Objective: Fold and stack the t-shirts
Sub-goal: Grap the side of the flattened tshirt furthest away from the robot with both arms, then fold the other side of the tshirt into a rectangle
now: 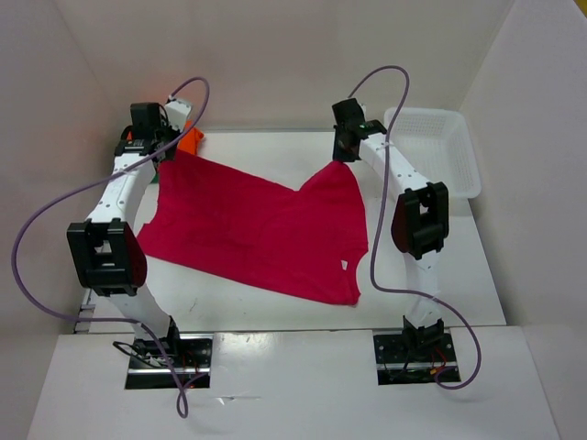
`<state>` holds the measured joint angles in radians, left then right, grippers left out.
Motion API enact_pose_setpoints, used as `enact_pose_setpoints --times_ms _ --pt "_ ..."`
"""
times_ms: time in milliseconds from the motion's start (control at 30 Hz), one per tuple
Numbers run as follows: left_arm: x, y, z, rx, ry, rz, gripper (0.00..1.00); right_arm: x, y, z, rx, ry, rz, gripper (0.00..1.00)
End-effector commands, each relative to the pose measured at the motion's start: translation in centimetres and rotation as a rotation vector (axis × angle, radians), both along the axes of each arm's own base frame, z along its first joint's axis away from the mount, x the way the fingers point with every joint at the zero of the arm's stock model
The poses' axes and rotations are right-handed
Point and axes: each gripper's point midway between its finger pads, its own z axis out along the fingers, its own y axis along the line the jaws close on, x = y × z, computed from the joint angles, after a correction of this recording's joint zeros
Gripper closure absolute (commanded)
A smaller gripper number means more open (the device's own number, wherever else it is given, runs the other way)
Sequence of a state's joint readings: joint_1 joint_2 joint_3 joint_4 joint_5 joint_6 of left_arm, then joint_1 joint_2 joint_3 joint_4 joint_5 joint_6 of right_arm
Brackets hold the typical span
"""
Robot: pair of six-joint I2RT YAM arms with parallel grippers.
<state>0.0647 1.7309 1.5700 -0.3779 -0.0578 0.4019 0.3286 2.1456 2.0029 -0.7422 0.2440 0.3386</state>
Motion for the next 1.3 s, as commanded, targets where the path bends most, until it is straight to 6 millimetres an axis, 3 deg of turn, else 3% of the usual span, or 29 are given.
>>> enact_pose_setpoints --times_ms 0,333,367,433,467,500,533,567,600,633,667,767,833,867,900,933,967,1000,1100,1267 --pt "3.1 2.6 3.0 0.069 -0.120 0.034 1.00 0.8 -1.6 4.4 -0.014 -0.086 -0.038 1.00" --pt "5.0 4.0 0.5 0.102 -0.104 0.031 1.00 0.4 -2.5 6.4 -0.011 -0.117 -0.054 1.00" --pt "5.3 4.0 -0.8 0.099 -0.079 0.030 1.00 0.3 -2.3 7.2 0.004 -0.135 -0.046 1.00" --pt "5.7 4.5 -0.9 0.103 -0.081 0.028 1.00 -0.3 -2.1 6.7 0.016 -0.126 -0.032 1.00" --pt "5.7 4.5 -1.5 0.101 -0.063 0.027 1.00 -0.9 -2.1 7.6 0.031 -0.142 -0.024 1.00" --pt "5.7 4.3 -1.6 0.096 -0.063 0.018 1.00 -1.7 -1.9 6.5 0.047 -0.115 -0.016 1.00" --pt "5.5 3.9 -2.0 0.081 -0.048 -0.002 1.00 -2.0 -1.7 6.7 0.060 -0.123 -0.006 1.00" --pt "5.4 3.6 -2.2 0.070 -0.037 -0.018 1.00 -2.9 -1.6 8.1 0.089 -0.149 0.001 1.00" --pt "5.1 3.7 -2.1 0.061 -0.039 -0.023 0.99 -4.2 -1.4 6.5 0.102 -0.108 0.023 1.00" --pt "4.5 3.3 -1.7 0.065 -0.038 -0.053 0.99 -4.9 -1.2 6.6 0.123 -0.110 0.027 1.00" --pt "4.0 3.1 -2.0 0.068 -0.029 -0.067 0.99 -5.9 -0.5 8.3 0.158 -0.153 0.047 1.00" --pt "1.4 3.6 -4.1 0.090 0.026 -0.105 0.99 -10.4 0.6 3.7 0.168 -0.034 0.059 1.00" --pt "-0.8 5.1 -6.3 0.094 0.083 -0.085 0.99 -12.4 1.3 3.5 0.207 -0.018 0.068 1.00" --pt "-1.4 5.6 -7.2 0.096 0.105 -0.080 0.99 -14.1 1.1 1.2 0.218 0.043 0.047 1.00" --pt "-2.1 6.1 -7.4 0.088 0.110 -0.073 0.99 -15.0 1.4 1.2 0.240 0.044 0.053 1.00" --pt "-4.2 7.6 -9.0 0.067 0.148 -0.049 0.99 -18.1 2.3 -1.6 0.279 0.125 0.053 1.00" --pt "-4.2 7.6 -9.0 0.066 0.149 -0.049 0.99 -18.3 2.7 -1.6 0.278 0.127 0.062 1.00" --pt "-4.8 8.0 -9.3 0.072 0.159 -0.046 0.99 -19.4 2.4 -3.2 0.276 0.172 0.050 1.00" --pt "-5.9 7.8 -11.1 0.084 0.192 -0.065 0.99 -20.7 3.0 -4.1 0.292 0.186 0.046 1.00" --pt "-6.3 8.6 -12.6 0.099 0.220 -0.044 0.99 -21.5 2.2 -4.4 0.275 0.199 0.024 1.00"
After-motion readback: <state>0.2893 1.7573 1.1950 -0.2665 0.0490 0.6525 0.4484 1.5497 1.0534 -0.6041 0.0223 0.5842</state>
